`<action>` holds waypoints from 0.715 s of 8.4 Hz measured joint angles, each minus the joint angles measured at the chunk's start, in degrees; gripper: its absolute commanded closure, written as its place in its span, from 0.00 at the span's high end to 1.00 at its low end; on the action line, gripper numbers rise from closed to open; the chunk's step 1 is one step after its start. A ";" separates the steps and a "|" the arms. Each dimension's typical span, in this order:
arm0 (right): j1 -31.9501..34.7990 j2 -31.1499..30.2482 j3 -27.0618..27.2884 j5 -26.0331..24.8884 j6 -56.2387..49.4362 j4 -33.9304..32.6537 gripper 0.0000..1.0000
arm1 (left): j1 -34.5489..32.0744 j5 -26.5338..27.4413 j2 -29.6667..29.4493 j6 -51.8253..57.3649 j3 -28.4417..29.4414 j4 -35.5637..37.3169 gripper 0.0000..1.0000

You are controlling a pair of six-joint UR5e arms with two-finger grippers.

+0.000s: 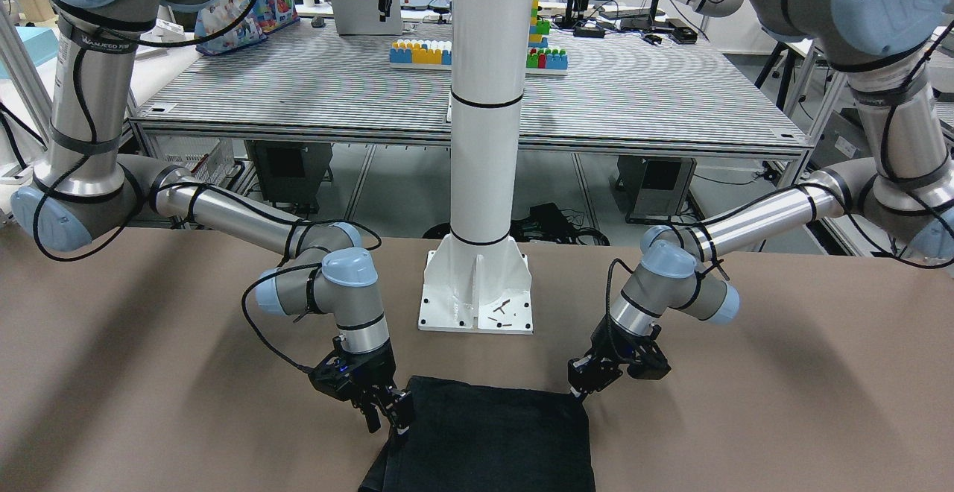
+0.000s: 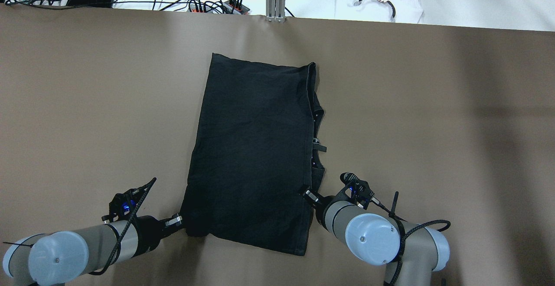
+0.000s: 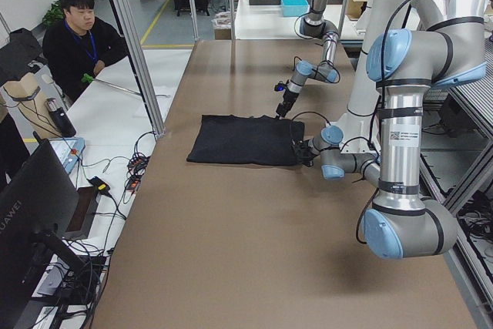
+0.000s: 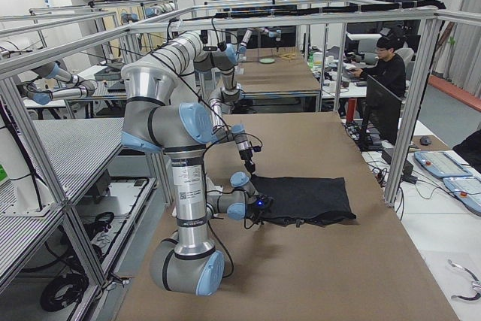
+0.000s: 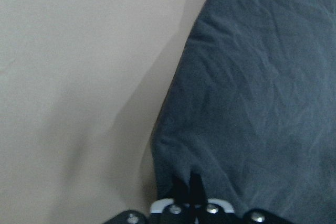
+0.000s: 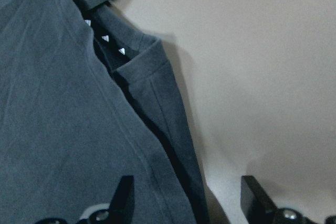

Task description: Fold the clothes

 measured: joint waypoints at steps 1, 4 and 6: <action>-0.60 0.34 -0.04 -0.34 0.04 -0.18 0.71 | 0.01 0.00 0.17 0.00 0.00 0.00 0.00; -1.56 3.00 -2.20 -1.58 0.08 -1.82 0.40 | 0.03 0.01 0.31 0.05 0.00 0.02 0.00; -1.61 4.09 -2.93 -1.68 0.11 -2.05 0.08 | -0.02 0.01 0.26 0.08 0.06 0.03 0.00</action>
